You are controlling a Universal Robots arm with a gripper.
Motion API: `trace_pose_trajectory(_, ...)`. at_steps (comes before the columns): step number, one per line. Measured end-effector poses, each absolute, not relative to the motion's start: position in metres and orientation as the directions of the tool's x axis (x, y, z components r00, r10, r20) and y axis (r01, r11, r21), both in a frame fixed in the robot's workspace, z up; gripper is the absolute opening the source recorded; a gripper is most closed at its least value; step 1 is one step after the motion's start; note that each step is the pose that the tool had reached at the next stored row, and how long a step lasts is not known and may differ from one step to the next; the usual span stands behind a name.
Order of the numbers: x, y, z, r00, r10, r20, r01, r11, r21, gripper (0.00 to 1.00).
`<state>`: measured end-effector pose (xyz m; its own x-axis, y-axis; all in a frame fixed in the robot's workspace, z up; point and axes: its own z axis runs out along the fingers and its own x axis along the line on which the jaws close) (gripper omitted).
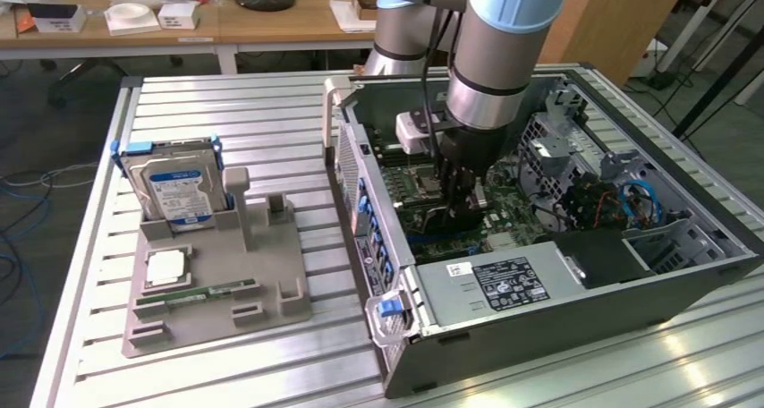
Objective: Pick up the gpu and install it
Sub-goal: 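Insert the gpu into the slot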
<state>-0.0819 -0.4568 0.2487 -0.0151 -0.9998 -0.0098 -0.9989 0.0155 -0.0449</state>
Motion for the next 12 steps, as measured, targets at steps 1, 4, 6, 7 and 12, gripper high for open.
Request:
trace_pose_trajectory(1,-0.0820,-0.4568,0.2486,-0.015,-1.000,-0.010,-0.999,0.015,-0.045,0.26)
trace_pose_trajectory(4,-0.0821,-0.4568,0.2485,-0.015,-1.000,-0.010,-0.999,0.015,-0.045,0.26)
trace_pose_trajectory(6,-0.0821,-0.4568,0.2484,-0.015,-1.000,-0.010,-0.999,0.016,-0.045,0.26)
trace_pose_trajectory(7,-0.0821,-0.4568,0.2485,-0.015,-1.000,-0.010,-0.999,0.015,-0.045,0.26)
trace_pose_trajectory(12,-0.0822,-0.4568,0.2472,-0.015,-1.000,-0.010,-0.999,0.015,-0.045,0.26)
